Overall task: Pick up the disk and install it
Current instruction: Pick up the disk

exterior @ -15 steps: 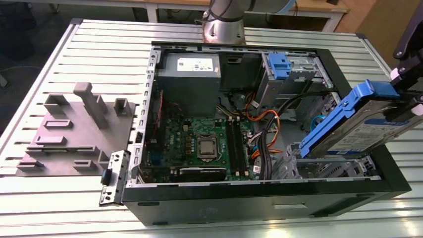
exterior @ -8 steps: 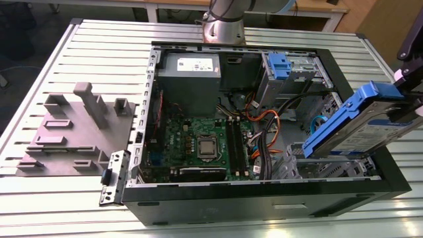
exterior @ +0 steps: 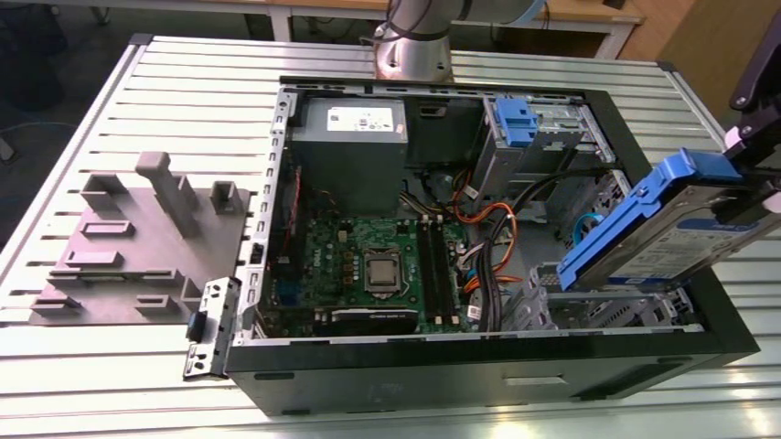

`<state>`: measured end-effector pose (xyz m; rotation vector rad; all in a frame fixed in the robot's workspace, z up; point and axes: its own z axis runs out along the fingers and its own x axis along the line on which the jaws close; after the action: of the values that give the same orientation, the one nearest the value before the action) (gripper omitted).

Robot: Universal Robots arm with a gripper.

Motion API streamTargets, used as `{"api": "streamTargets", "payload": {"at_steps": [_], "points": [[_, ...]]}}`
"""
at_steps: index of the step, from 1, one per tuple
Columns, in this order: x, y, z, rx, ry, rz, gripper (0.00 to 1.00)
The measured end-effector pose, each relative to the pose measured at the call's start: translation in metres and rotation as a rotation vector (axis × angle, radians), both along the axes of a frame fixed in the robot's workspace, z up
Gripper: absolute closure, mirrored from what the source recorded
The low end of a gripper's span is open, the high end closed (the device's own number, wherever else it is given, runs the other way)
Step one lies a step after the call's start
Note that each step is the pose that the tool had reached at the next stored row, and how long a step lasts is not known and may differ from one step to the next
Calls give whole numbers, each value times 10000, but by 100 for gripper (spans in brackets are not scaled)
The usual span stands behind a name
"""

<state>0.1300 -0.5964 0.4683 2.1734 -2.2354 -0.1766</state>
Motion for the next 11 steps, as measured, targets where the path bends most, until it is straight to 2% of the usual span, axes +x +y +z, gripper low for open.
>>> {"api": "streamTargets", "payload": {"at_steps": [5, 11], "points": [[0, 8, -4, -15, 0, 0, 65], [-1, 9, -41, -15, 0, 0, 65]]}}
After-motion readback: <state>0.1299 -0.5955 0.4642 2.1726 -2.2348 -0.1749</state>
